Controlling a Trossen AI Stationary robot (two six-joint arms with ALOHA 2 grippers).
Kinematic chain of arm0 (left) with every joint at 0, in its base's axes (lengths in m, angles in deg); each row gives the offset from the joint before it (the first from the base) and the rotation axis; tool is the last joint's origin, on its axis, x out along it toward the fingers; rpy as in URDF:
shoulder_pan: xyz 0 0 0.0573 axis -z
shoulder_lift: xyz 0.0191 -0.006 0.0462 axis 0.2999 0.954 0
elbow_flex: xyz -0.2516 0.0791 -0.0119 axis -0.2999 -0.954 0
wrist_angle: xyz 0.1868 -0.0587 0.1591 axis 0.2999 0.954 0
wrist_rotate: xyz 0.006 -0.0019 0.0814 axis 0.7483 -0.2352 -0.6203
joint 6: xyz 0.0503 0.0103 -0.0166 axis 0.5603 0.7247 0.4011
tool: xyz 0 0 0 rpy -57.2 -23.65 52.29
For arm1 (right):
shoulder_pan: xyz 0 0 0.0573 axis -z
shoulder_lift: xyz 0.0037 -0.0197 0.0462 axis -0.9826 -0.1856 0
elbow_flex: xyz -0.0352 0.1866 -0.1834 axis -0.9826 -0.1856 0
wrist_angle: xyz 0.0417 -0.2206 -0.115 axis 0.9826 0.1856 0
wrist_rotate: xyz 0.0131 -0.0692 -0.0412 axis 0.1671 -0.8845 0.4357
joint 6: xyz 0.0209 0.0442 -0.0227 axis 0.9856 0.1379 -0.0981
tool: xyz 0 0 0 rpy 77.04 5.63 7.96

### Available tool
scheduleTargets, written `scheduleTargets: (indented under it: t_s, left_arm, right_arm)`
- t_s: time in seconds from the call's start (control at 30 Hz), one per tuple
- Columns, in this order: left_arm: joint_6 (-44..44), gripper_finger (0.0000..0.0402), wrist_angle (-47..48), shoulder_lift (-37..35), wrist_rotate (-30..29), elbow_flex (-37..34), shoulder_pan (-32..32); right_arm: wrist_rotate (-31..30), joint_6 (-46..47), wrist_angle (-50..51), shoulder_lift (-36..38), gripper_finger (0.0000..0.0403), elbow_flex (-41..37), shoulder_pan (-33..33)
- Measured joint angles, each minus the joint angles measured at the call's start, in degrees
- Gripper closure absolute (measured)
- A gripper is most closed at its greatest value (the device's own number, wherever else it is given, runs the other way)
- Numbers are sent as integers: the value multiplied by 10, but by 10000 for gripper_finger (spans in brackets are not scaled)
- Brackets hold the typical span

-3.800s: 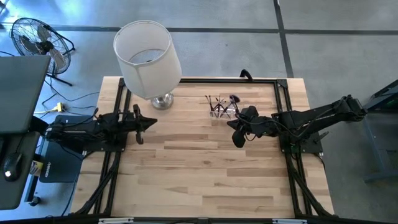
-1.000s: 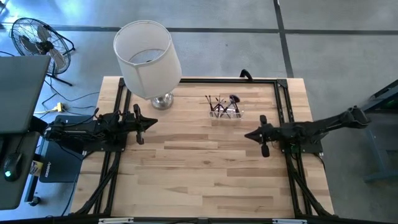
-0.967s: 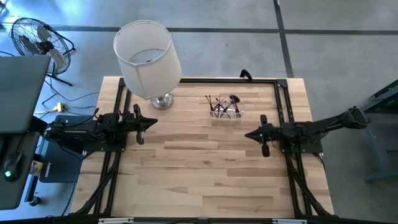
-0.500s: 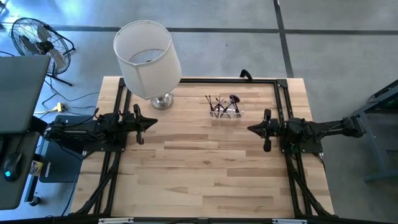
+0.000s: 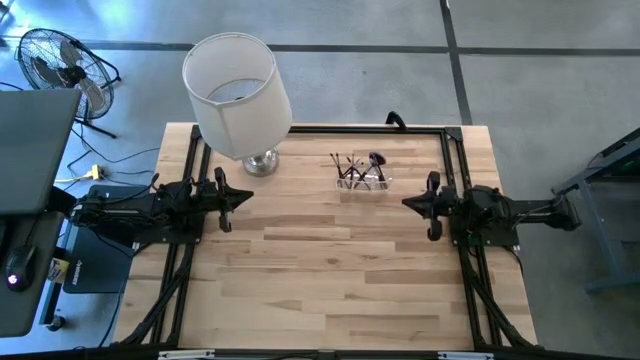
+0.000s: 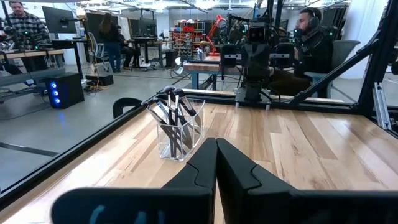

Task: Pick & Place Makeup Supplies
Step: Return to Home Position

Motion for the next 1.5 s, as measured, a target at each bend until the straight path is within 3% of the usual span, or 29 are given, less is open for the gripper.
scheduleTargets:
  t_s: [0.43, 0.67, 1.5]
  left_arm:
    - [0, 401, 0, 0, 1, 0, 0]
    - [0, 401, 0, 0, 1, 0, 0]
    - [0, 401, 0, 0, 0, 0, 0]
  right_arm:
    - [21, 9, 13, 0, 403, 1, 0]
    - [75, 7, 23, -8, 403, 0, 0]
    - [68, 13, 13, -10, 402, -1, 0]
